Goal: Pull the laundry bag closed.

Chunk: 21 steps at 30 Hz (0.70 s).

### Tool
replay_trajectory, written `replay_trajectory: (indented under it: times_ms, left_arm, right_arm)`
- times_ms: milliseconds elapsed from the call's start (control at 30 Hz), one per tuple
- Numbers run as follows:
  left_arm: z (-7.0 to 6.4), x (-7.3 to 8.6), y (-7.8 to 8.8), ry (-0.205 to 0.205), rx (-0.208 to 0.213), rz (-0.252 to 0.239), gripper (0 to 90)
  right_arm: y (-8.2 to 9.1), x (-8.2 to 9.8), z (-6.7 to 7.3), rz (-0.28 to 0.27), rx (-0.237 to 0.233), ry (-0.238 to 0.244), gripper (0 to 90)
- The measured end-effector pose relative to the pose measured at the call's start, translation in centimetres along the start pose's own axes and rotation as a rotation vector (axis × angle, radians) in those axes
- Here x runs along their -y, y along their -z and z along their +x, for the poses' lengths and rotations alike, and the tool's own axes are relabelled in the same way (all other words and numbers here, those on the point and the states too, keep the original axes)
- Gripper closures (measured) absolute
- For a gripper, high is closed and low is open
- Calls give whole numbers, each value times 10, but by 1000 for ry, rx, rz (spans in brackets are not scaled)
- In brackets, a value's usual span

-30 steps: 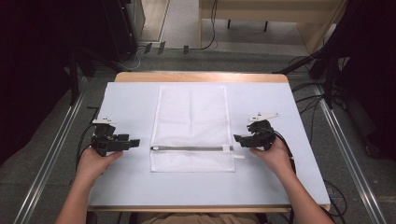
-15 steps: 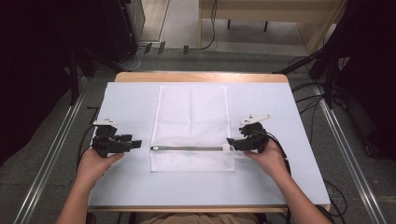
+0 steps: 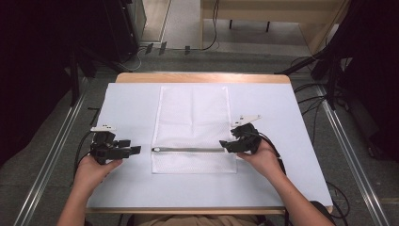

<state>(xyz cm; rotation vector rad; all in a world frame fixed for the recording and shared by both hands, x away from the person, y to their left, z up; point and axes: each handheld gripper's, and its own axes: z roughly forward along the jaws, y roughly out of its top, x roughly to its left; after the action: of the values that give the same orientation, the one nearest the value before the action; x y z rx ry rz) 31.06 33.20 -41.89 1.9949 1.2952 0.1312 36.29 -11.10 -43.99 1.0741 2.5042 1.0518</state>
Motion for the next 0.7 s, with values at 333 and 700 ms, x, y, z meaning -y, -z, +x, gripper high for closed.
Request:
replay_trajectory:
  times_ms: [333, 700]
  left_arm:
    - [2, 1, 1, 5, -3, 4, 363]
    - [2, 1, 1, 1, 2, 7, 383]
  right_arm:
    - [-8, -7, 13, 10, -18, 44, 394]
    - [-13, -24, 39, 17, -76, 79, 440]
